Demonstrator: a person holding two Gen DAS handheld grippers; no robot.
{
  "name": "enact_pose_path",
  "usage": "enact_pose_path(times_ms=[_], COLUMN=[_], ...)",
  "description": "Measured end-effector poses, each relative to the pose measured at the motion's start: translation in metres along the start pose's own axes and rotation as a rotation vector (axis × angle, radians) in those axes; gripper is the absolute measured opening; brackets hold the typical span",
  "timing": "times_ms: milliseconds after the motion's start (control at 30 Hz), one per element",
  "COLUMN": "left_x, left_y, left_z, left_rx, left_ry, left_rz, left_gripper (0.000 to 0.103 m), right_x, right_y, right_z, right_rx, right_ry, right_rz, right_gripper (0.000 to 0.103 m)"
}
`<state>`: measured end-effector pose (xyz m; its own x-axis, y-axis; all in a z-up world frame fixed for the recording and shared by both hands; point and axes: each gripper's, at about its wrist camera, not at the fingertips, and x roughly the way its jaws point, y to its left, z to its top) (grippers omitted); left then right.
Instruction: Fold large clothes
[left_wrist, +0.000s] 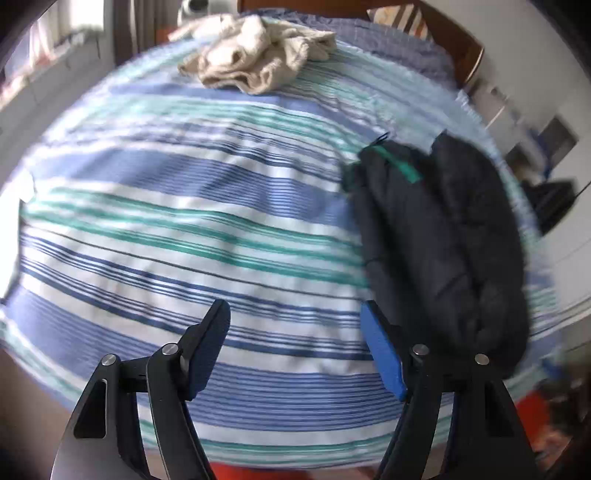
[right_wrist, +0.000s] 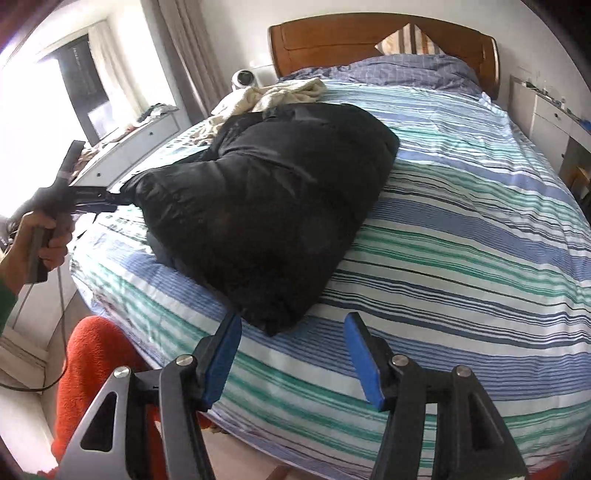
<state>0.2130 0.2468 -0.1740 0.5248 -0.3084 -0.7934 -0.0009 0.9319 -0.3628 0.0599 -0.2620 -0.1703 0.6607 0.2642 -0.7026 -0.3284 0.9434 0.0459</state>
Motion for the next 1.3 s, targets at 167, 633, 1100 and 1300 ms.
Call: enact_pose_path(times_ms=[167,633,1100,1300], left_x=[0.004,0.156,0.163,0.174], left_y=[-0.002,-0.006,-0.037,-0.065], left_z=[0.032,0.058,0.078,0.083], left_rx=[-0.05,-0.276,-0.088,0.018], left_ry=[-0.011,0.292,0.343,0.375], left_rz=[-0.25,-0.871,-0.997,-0.947], left_gripper=[0.095,0.102,0.102,0.102], right_x=[0.004,-0.005,0.049,0.095], right_y=[0.006,0.021,-0.08,-0.089], right_z=[-0.005,0.002,0.042,0.057], right_rx=[-0.006,-0.041,0.351,0.384], right_ry=[0.024,-0.027,-0.024,0.028], right_rz=[0.023,0.062,0.198,0.266], right_gripper=[0.059,0.059,0.059,0.059])
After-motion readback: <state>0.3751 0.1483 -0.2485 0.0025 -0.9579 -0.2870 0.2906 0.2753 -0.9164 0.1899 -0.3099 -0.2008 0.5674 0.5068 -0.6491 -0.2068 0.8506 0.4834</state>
